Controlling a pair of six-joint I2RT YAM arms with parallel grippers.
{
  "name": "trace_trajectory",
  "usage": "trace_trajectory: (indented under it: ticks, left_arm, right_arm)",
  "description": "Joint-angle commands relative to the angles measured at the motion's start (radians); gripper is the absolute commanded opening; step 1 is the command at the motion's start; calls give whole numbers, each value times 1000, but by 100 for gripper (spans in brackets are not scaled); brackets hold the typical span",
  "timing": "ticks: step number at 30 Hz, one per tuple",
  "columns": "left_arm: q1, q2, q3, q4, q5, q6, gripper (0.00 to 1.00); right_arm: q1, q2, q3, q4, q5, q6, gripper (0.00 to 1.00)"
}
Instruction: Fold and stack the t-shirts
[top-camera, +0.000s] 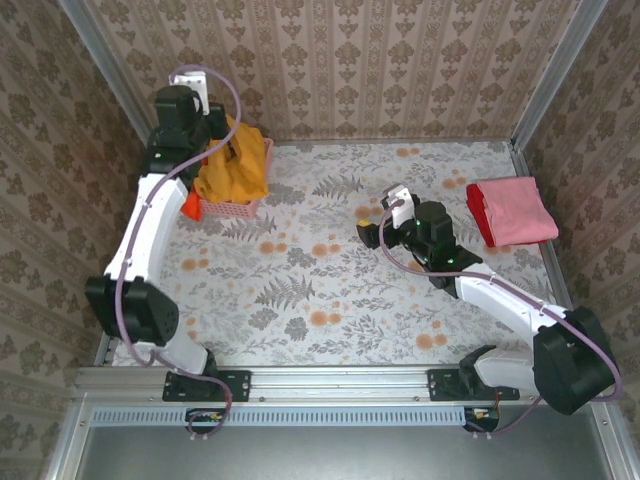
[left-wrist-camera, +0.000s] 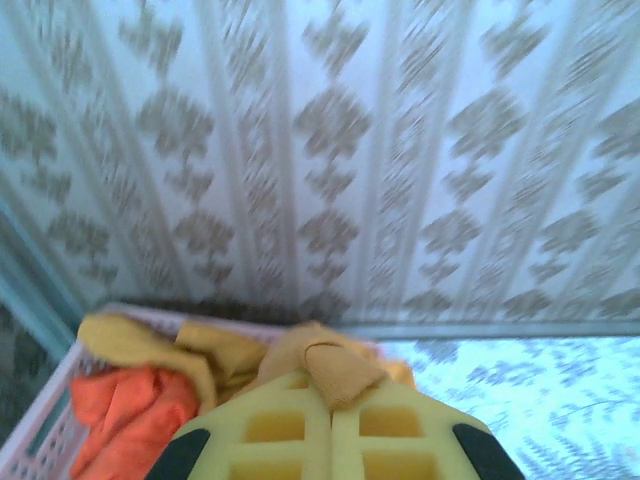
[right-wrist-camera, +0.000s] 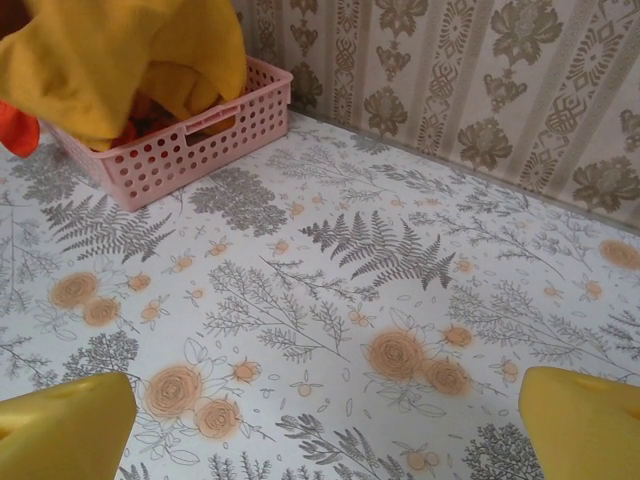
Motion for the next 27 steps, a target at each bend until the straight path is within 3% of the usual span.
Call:
trace_trajectory:
  ticks: [1, 10, 17, 23, 27]
  left_arm:
    - [-43, -63, 76, 26, 18, 69, 0]
    - [-248, -78, 323, -114, 127, 168, 0]
    - [-414, -45, 336, -101, 187, 156, 0]
    - [-434, 78, 332, -118, 251, 56, 0]
    - [-434, 157, 330, -134, 317, -24, 0]
  right_arm:
    - [8, -19, 4, 34, -45, 42, 100]
    - [21, 2, 14, 100, -109, 91, 100]
    - [24, -19, 7, 126, -149, 104, 100]
    - [24, -37, 0, 141, -243, 114, 100]
    - [24, -40, -14, 146, -231, 123, 100]
